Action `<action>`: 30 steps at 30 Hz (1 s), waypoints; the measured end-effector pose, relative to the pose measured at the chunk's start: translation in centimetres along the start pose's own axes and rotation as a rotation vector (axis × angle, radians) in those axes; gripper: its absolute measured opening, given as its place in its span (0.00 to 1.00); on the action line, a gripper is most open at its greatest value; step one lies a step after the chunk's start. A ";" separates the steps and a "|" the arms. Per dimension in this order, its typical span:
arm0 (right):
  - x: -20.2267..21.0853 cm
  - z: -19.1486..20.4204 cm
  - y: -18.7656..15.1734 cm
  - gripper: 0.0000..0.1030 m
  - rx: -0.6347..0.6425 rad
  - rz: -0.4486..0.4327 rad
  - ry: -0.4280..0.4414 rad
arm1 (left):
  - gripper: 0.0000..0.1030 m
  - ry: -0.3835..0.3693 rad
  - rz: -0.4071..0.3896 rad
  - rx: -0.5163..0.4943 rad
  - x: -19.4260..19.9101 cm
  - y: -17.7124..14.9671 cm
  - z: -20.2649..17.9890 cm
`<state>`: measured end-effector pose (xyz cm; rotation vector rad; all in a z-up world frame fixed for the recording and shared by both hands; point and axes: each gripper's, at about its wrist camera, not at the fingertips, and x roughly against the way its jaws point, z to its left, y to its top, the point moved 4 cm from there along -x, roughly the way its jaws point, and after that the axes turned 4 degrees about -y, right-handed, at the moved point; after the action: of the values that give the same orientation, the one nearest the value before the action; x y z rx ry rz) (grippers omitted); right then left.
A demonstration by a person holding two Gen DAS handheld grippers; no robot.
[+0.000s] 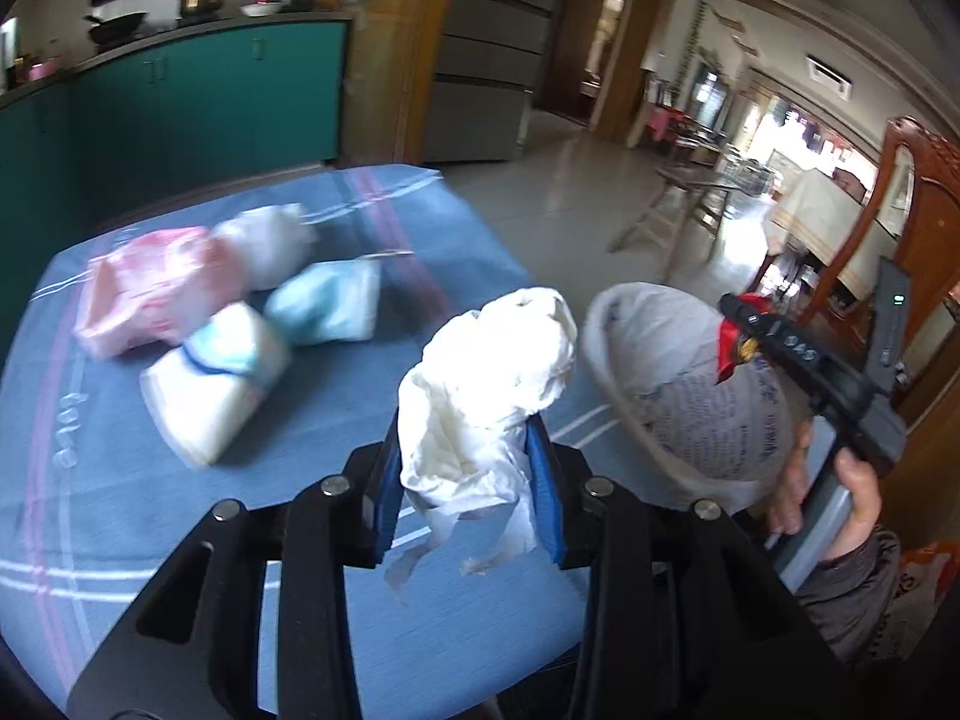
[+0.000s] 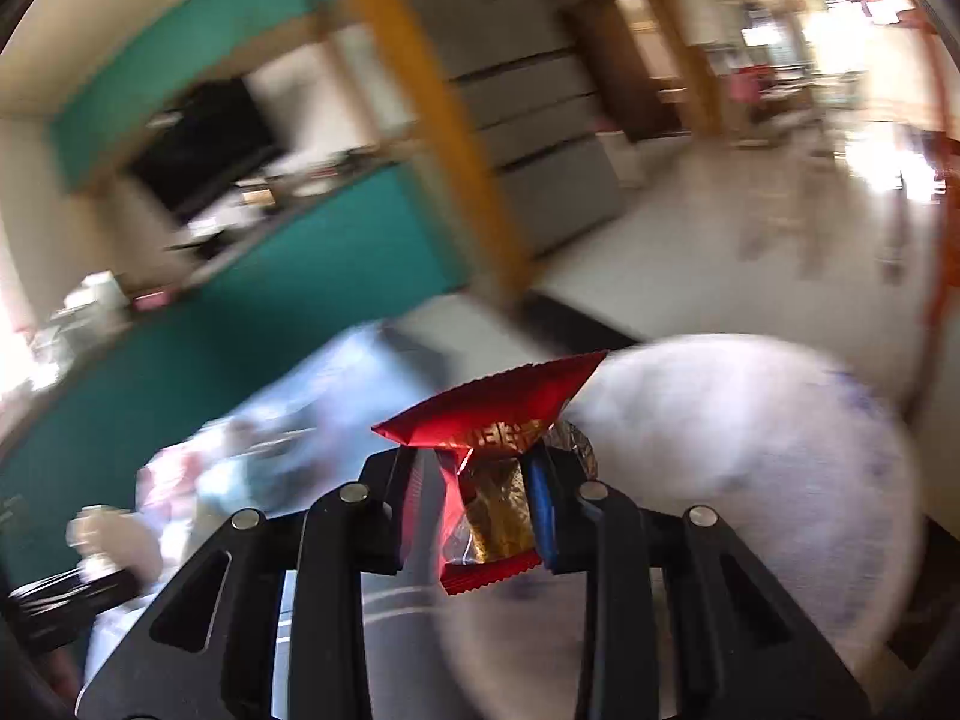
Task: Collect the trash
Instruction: 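Carry the tissue in the left gripper and red snack packet in the right gripper to the bin, open both, then return to the table and grasp the blue face mask with the right gripper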
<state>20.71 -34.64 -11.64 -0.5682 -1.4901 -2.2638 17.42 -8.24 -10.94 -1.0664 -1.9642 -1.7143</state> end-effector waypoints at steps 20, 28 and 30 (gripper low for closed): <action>1.0 -8.2 0.2 0.70 -0.309 -0.091 -0.106 | 0.85 -0.211 0.067 -0.145 -10.9 2.6 -10.8; 0.1 -5.5 -0.2 0.71 -0.276 -0.088 -0.046 | 0.92 0.062 -0.024 -0.047 -1.4 -0.9 1.3; 0.0 -4.6 -0.9 0.71 -0.247 -0.091 -0.022 | 0.92 0.130 -0.014 -0.009 1.0 -2.5 4.5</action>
<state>19.66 -38.59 -13.95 -0.6075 -1.2778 -2.5414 15.98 -3.67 -13.09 -0.9217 -1.8901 -1.7547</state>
